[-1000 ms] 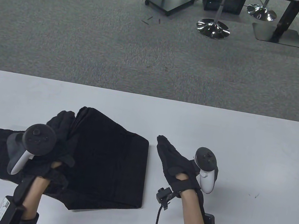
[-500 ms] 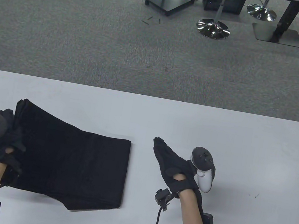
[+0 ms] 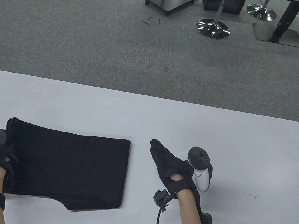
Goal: Fold trousers
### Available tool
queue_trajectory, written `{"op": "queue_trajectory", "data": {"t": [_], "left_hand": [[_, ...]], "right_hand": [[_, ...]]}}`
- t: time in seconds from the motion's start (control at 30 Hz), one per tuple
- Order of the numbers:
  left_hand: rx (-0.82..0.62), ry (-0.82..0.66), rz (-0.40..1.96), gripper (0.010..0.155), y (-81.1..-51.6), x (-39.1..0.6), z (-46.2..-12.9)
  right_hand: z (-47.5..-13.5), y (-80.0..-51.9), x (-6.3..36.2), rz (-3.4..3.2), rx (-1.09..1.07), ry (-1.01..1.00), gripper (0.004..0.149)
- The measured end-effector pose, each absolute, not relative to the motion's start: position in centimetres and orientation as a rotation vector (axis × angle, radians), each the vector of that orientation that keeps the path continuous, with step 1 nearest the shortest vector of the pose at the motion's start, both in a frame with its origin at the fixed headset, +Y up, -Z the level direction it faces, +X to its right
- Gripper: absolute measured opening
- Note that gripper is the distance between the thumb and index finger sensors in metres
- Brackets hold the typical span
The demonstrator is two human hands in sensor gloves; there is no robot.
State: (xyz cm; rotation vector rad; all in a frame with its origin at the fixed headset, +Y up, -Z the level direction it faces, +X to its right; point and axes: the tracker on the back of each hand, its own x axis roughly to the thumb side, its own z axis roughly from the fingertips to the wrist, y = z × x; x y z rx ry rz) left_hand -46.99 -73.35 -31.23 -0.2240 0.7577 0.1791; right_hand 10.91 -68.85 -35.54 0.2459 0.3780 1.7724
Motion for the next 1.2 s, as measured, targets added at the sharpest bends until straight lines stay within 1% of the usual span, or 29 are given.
{"op": "queue_trajectory", "data": {"t": [0.17, 0.23, 0.4, 0.53, 0.67, 0.87, 1.03, 1.1, 1.2], "left_hand": [[-0.212, 0.735, 0.115, 0.078, -72.8, -46.2, -31.3], [-0.213, 0.708, 0.126, 0.079, -72.5, -45.6, -31.7], [-0.203, 0.603, 0.149, 0.080, -71.7, -42.2, -33.1], [-0.182, 0.497, 0.214, 0.081, -71.2, -38.6, -34.2], [-0.194, 0.370, 0.274, 0.082, -71.0, -34.2, -35.0], [-0.187, 0.187, 0.310, 0.080, -70.7, -27.8, -34.9], [-0.172, 0.086, 0.350, 0.079, -70.9, -23.2, -34.2], [-0.172, 0.061, 0.356, 0.079, -71.1, -21.9, -34.0], [-0.183, 0.043, 0.327, 0.079, -71.3, -20.9, -34.0]], "right_hand": [[-35.5, -69.0, 10.6, 1.785, 0.256, 0.391, 0.064], [-35.5, -69.0, 10.4, 1.792, 0.263, 0.396, 0.064], [-35.4, -69.1, 10.1, 1.805, 0.263, 0.400, 0.064], [-35.4, -69.2, 9.9, 1.818, 0.266, 0.397, 0.064], [-35.5, -69.6, 9.6, 1.839, 0.257, 0.398, 0.065], [-35.6, -70.4, 9.3, 1.863, 0.234, 0.414, 0.066], [-35.7, -71.1, 9.4, 1.871, 0.210, 0.425, 0.066], [-35.8, -71.4, 9.4, 1.877, 0.194, 0.433, 0.066], [-35.8, -71.9, 9.2, 1.904, 0.178, 0.441, 0.067]]}}
